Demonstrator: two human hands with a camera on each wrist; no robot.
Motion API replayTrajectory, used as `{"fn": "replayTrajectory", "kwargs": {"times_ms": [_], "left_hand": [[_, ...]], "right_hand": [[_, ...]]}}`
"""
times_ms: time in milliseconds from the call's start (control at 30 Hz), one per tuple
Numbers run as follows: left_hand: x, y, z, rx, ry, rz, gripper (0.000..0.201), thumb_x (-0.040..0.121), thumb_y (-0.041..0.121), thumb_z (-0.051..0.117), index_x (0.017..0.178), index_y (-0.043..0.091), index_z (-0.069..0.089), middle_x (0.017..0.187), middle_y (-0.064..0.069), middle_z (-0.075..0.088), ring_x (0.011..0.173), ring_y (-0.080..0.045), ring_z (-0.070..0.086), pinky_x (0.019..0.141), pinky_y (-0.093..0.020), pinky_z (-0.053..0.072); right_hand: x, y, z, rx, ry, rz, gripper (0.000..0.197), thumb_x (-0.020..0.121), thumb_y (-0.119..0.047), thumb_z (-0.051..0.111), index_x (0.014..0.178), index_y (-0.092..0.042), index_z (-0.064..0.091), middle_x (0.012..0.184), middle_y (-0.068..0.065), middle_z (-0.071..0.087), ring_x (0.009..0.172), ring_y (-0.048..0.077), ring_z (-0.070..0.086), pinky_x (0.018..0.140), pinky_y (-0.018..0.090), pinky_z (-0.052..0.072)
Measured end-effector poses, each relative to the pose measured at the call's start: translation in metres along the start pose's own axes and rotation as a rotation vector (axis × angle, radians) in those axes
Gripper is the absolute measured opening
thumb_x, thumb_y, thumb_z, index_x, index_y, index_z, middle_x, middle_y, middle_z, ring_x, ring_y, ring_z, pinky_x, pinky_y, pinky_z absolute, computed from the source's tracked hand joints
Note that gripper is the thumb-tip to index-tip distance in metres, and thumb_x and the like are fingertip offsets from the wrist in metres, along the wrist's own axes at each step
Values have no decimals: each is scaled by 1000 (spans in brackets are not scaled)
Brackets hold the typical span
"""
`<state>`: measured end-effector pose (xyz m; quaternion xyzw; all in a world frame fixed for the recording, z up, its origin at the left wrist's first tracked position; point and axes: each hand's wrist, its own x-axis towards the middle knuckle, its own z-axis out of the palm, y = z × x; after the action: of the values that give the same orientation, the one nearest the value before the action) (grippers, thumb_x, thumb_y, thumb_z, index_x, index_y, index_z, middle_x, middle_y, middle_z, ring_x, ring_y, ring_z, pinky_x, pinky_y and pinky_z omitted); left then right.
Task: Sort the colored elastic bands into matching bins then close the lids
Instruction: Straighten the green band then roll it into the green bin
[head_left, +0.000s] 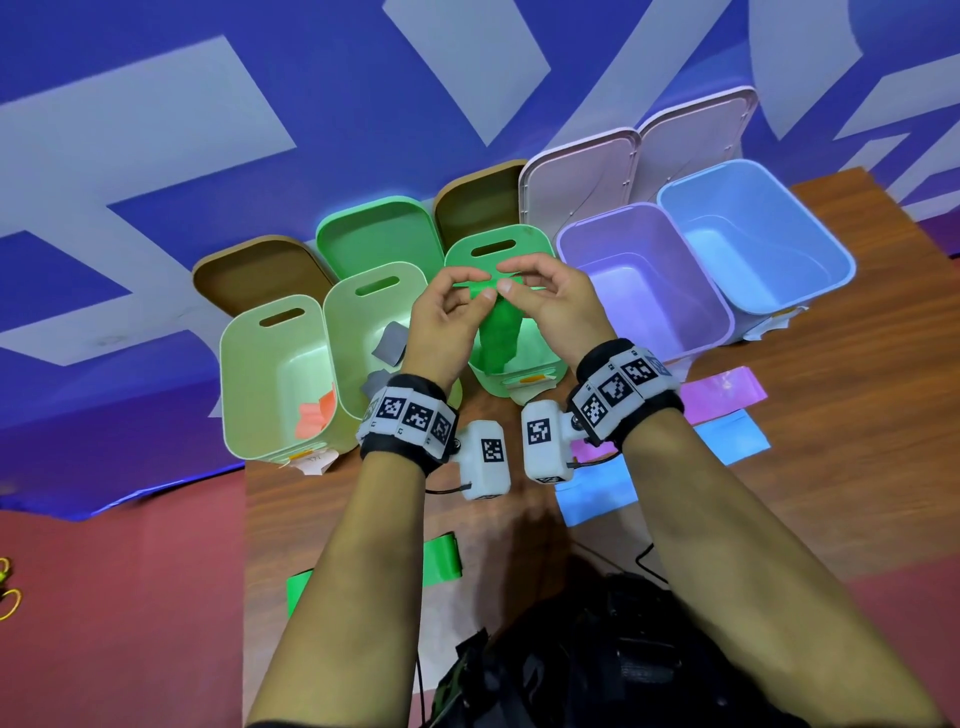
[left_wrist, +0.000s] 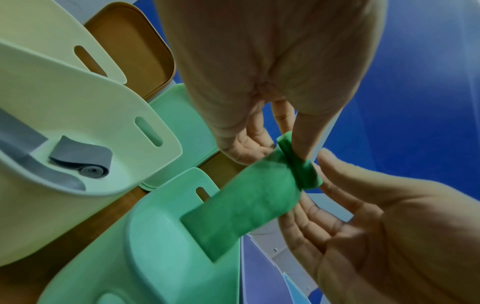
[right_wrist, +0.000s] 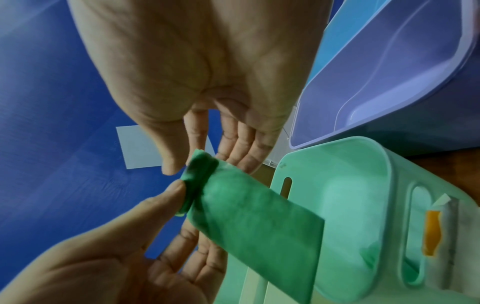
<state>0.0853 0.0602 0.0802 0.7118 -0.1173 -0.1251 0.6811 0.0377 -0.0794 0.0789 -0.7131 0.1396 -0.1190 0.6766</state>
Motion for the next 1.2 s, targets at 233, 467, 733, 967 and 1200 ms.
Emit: {"fn": "replayTrajectory", "kwargs": {"times_ms": [233, 467, 733, 967, 1200], "left_hand": [[1, -1, 3, 19, 44, -116, 4, 94, 18, 65, 95, 18, 61, 55, 18, 56, 60, 3, 53, 69, -24, 44], [1, -2, 2, -3, 38, -104, 6, 93, 5, 63, 98, 9, 61, 72, -1, 59, 61, 0, 57, 61, -14, 45], [-2, 1, 4, 1, 8, -158, 19, 91, 33, 63, 84, 16, 65, 68, 5, 61, 65, -11, 57, 72, -34, 51], [-1, 0, 4, 15, 12, -107, 7, 95, 7, 59, 92, 11, 63, 65, 11, 65, 62, -2, 59, 63, -18, 47], [-1, -3, 8, 43, 36, -130, 20, 97, 23, 61, 78, 15, 61, 52, 13, 51, 50, -4, 44, 54, -20, 38]], "right_hand": [[0, -2, 0, 14, -1, 5, 15, 89, -7, 66, 97, -20, 69, 98, -5, 67, 104, 16, 61, 97, 31, 50], [-1, 1, -1, 1, 11, 53, 10, 92, -17, 68, 102, -19, 68, 97, -4, 67, 102, 16, 63, 97, 37, 52], [-1, -2, -2, -22, -18, 40, 16, 91, -6, 64, 103, -16, 68, 100, -1, 66, 110, 23, 62, 101, 38, 50], [-4, 2, 0, -48, -11, 83, 15, 86, -40, 62, 95, -31, 69, 91, 12, 71, 94, 31, 68, 93, 54, 53], [-4, 1, -5, -39, -17, 38, 15, 89, -15, 64, 104, -17, 68, 97, 3, 67, 104, 26, 65, 100, 46, 51]]}}
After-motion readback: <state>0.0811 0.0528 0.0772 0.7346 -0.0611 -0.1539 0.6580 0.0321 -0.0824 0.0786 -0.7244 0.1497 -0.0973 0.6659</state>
